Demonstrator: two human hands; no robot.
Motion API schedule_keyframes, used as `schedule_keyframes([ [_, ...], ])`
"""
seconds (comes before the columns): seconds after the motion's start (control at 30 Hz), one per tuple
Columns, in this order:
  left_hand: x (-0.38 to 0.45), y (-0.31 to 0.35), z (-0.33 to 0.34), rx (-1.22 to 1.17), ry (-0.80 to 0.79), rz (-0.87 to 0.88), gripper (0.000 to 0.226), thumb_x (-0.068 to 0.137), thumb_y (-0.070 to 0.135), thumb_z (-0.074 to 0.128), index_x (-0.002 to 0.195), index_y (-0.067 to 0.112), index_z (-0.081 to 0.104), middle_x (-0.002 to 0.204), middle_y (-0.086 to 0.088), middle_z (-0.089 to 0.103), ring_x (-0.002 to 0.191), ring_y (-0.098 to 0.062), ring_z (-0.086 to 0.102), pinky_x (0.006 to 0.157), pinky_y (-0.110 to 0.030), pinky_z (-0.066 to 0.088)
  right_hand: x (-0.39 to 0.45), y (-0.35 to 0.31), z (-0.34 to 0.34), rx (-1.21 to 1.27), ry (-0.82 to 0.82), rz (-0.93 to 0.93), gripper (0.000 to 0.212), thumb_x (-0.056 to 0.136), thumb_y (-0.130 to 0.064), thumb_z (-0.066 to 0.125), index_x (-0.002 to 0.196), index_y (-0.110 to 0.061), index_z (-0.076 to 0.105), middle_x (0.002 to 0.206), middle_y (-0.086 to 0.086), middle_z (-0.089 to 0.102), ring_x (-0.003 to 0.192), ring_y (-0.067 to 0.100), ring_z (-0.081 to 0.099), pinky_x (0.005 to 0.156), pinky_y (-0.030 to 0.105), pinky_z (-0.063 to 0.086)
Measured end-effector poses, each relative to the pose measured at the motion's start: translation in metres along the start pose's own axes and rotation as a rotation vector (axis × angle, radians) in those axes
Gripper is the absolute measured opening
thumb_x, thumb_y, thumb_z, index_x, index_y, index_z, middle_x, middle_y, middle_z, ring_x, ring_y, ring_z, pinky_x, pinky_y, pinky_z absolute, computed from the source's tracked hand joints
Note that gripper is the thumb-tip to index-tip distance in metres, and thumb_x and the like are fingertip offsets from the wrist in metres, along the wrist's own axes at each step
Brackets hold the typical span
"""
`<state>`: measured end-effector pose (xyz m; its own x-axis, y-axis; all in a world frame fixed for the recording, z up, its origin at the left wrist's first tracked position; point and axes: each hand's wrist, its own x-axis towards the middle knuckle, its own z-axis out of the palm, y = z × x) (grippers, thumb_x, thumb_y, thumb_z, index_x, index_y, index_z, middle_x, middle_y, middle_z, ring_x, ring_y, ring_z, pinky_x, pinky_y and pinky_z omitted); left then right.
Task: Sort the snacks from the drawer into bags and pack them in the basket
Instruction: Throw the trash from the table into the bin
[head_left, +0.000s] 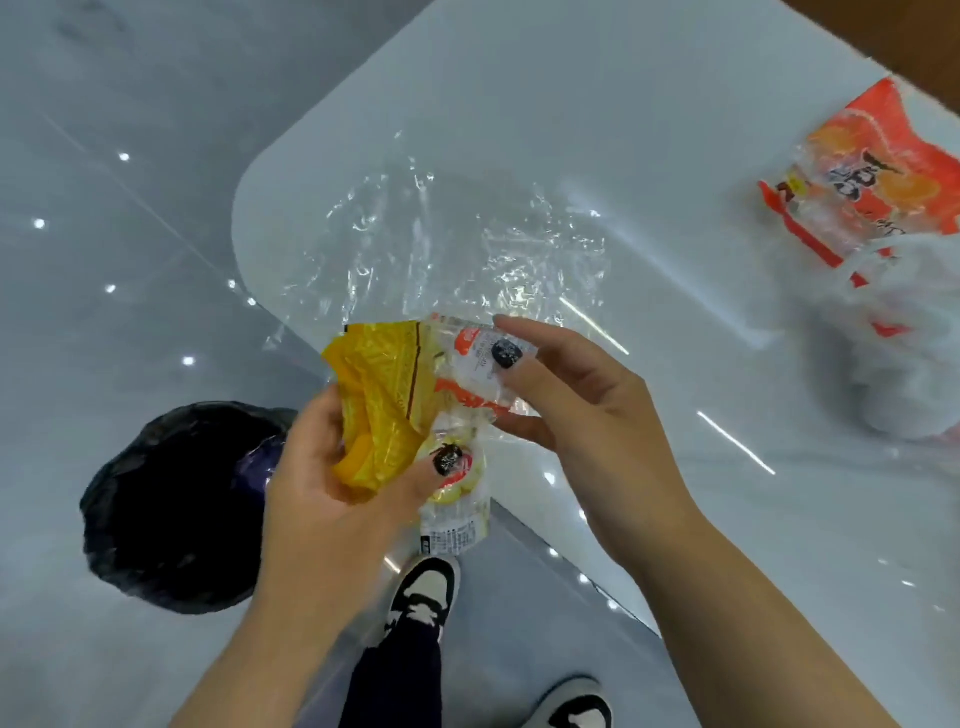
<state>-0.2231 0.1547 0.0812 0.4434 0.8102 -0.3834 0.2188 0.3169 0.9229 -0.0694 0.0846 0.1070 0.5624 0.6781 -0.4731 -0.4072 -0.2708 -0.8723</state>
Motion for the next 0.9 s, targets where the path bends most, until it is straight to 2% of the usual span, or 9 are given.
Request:
schedule_keyframes([
  [0.13,-0.017,-0.034,-0.074,-0.024,0.350,-0.082,0.055,0.061,0.018,0.089,0.108,0.034,0.065,0.096,0.011,0.075,0.086,-0.009,0.072,0.065,-0.029,0.061,0.004,0.027,0.059,-0.074,-0.112,0.084,0.026,0.090,-0.005,0.060,0.106,-0.022,0.071,0.108,0.003,0.071,0.096,0.022,0.068,0.090,0.039,0.055],
  [0.2,-0.025,-0.059,-0.113,0.018,0.537,-0.193,0.046,0.064,0.026,0.087,0.101,0.043,0.067,0.090,0.016,0.074,0.083,-0.009,0.071,0.064,-0.027,0.059,0.006,0.041,0.087,-0.126,-0.166,0.121,0.026,0.091,-0.005,0.059,0.102,-0.025,0.070,0.106,-0.002,0.072,0.095,0.016,0.068,0.091,0.036,0.054],
  [0.27,-0.028,-0.084,-0.145,0.080,0.636,-0.304,0.043,0.064,0.037,0.085,0.102,0.044,0.067,0.093,0.014,0.073,0.089,-0.016,0.069,0.077,-0.033,0.054,0.008,0.059,0.114,-0.194,-0.239,0.150,0.025,0.091,-0.007,0.058,0.102,-0.027,0.069,0.104,-0.008,0.071,0.095,0.007,0.067,0.091,0.030,0.054],
  [0.33,-0.021,-0.108,-0.165,0.069,0.675,-0.372,0.037,0.075,0.029,0.081,0.109,0.037,0.066,0.102,0.006,0.072,0.096,-0.021,0.068,0.077,-0.031,0.050,0.012,0.081,0.137,-0.258,-0.301,0.203,0.024,0.091,-0.008,0.058,0.107,-0.023,0.069,0.105,-0.009,0.070,0.096,0.004,0.064,0.089,0.026,0.052],
  [0.4,-0.008,-0.126,-0.174,0.078,0.723,-0.459,0.045,0.080,0.028,0.079,0.122,0.028,0.061,0.115,0.004,0.066,0.101,-0.020,0.064,0.074,-0.029,0.048,0.017,0.108,0.156,-0.335,-0.342,0.274,0.024,0.091,-0.008,0.057,0.109,-0.020,0.068,0.108,-0.005,0.068,0.098,0.008,0.063,0.089,0.025,0.052],
  [0.47,0.008,-0.144,-0.182,0.102,0.790,-0.570,0.070,0.076,0.038,0.081,0.136,0.019,0.050,0.125,0.009,0.054,0.107,-0.015,0.054,0.085,-0.034,0.046,0.023,0.136,0.173,-0.376,-0.342,0.341,0.023,0.091,-0.006,0.056,0.108,-0.016,0.068,0.104,-0.002,0.067,0.098,0.013,0.064,0.089,0.027,0.051],
  [0.63,0.042,-0.190,-0.200,0.017,0.812,-0.724,0.100,0.071,0.047,0.082,0.149,0.012,0.030,0.143,-0.001,0.046,0.125,-0.025,0.048,0.099,-0.039,0.042,0.037,0.189,0.201,-0.342,-0.284,0.527,0.026,0.093,-0.004,0.052,0.116,-0.007,0.062,0.095,0.002,0.061,0.087,0.016,0.059,0.071,0.022,0.049],
  [0.77,0.049,-0.212,-0.219,-0.114,0.777,-0.795,0.127,0.040,0.063,0.086,0.148,0.020,0.034,0.142,-0.003,0.051,0.123,-0.029,0.053,0.098,-0.050,0.049,0.036,0.202,0.207,-0.225,-0.211,0.631,0.025,0.095,-0.004,0.047,0.118,-0.007,0.059,0.085,0.000,0.058,0.080,0.014,0.058,0.065,0.023,0.051],
  [0.9,0.040,-0.199,-0.222,-0.265,0.689,-0.818,0.093,0.070,0.052,0.081,0.147,0.021,0.037,0.139,-0.002,0.050,0.122,-0.028,0.050,0.092,-0.048,0.050,0.026,0.190,0.200,-0.167,-0.129,0.649,0.020,0.095,-0.004,0.047,0.104,-0.011,0.063,0.097,0.009,0.062,0.083,0.017,0.061,0.068,0.024,0.051],
])
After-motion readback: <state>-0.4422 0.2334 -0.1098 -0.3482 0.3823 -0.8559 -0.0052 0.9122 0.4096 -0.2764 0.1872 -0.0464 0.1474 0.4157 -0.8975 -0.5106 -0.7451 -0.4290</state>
